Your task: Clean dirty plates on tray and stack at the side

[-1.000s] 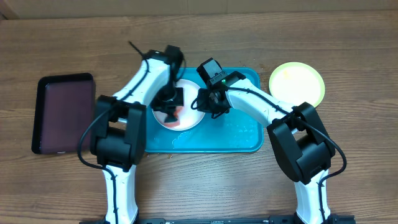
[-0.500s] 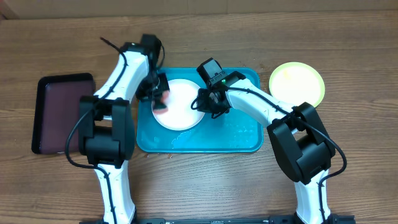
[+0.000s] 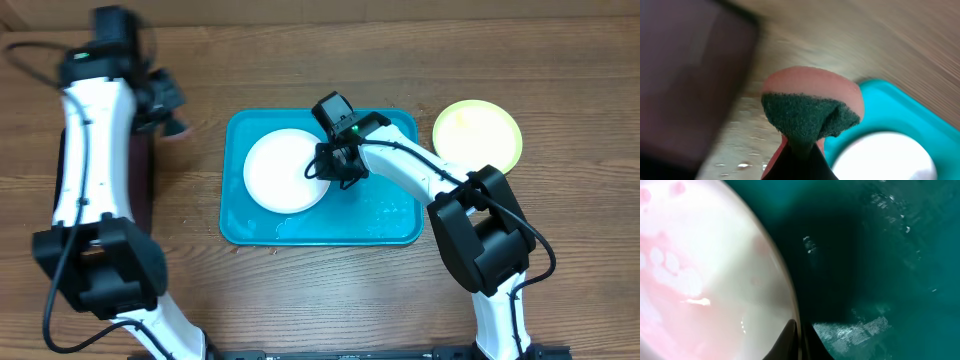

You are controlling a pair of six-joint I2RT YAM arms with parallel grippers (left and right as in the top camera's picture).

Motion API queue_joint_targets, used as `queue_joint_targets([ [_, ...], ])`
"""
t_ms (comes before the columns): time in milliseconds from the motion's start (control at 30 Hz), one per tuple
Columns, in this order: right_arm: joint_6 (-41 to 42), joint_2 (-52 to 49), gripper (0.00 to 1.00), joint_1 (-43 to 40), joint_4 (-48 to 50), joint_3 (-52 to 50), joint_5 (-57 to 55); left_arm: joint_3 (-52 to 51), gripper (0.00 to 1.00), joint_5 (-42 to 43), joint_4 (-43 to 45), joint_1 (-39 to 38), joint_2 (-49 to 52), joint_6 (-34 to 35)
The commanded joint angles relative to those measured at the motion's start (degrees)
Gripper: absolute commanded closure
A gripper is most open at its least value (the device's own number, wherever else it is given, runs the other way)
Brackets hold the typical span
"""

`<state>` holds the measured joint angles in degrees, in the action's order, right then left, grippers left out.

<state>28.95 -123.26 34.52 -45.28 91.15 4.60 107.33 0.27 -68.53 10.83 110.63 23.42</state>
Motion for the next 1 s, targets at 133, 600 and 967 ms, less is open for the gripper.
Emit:
queue_joint_targets([
  [133,-3.93,-0.28,0.96,1.07,-5.07,8.22,-2.75,-4.02,0.96,-2.25,0.00,10.84,6.01,-0.66],
  [600,-3.91,0.15,0.96,1.49,-13.22,12.33,-13.35,-4.11,0.96,-4.44,2.16,21.09,14.84,1.92],
  [967,-3.96,0.57,0.96,4.31,-24.83,23.63,-32.28,-4.11,0.44,4.26,3.06,24.06,14.84,1.90],
])
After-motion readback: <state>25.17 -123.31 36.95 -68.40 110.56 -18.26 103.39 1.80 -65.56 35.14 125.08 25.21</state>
